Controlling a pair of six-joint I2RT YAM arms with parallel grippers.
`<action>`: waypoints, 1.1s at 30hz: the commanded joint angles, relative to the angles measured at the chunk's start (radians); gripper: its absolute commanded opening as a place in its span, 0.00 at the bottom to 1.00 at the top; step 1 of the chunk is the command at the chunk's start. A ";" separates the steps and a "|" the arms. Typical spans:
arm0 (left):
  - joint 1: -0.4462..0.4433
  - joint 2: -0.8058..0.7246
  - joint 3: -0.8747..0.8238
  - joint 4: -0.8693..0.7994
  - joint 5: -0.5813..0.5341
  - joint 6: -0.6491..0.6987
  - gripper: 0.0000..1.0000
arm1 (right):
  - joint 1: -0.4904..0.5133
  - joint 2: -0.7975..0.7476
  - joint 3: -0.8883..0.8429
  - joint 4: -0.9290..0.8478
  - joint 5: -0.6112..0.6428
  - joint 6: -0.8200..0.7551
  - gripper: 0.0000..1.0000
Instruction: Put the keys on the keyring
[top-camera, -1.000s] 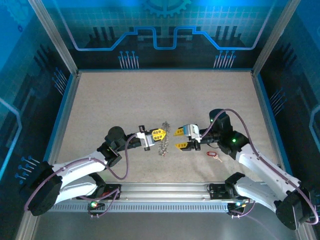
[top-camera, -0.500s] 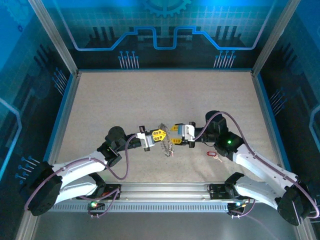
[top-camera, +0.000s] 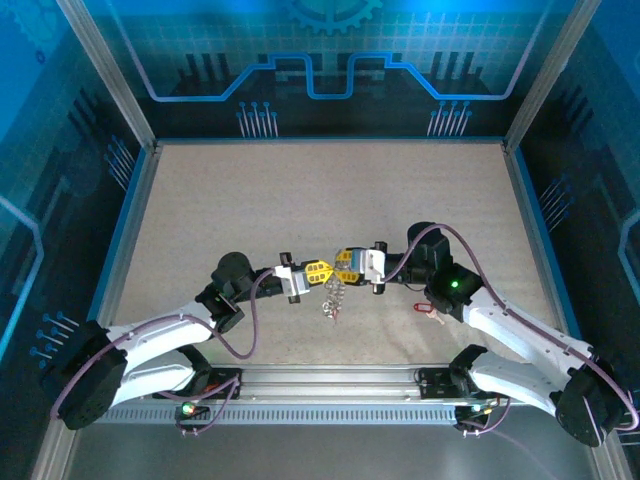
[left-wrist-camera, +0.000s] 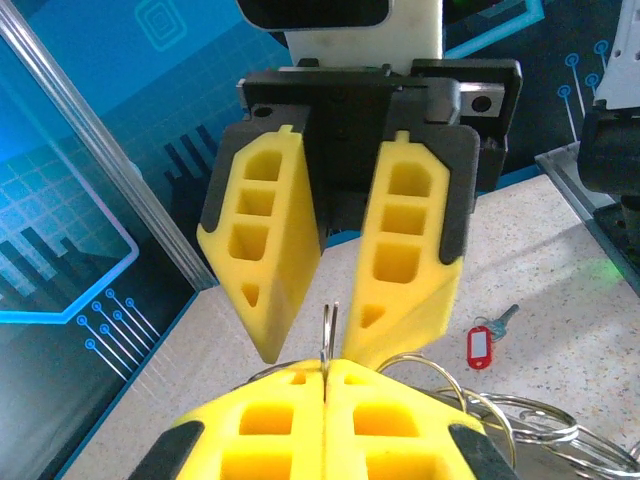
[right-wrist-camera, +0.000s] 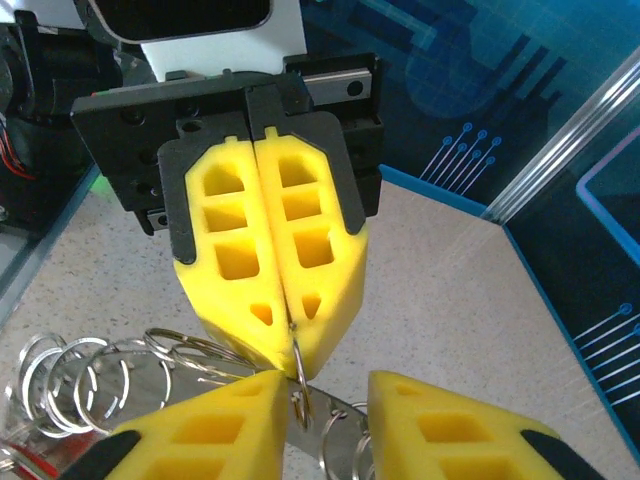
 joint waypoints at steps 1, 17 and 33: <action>-0.004 0.008 0.010 0.083 0.037 -0.024 0.00 | 0.012 -0.008 0.002 0.020 0.007 -0.011 0.19; -0.004 0.013 -0.001 0.114 0.030 -0.036 0.00 | 0.014 -0.033 -0.006 -0.015 0.034 -0.040 0.20; -0.004 0.024 0.016 0.069 -0.005 -0.055 0.14 | 0.017 -0.056 0.015 -0.071 0.053 -0.052 0.00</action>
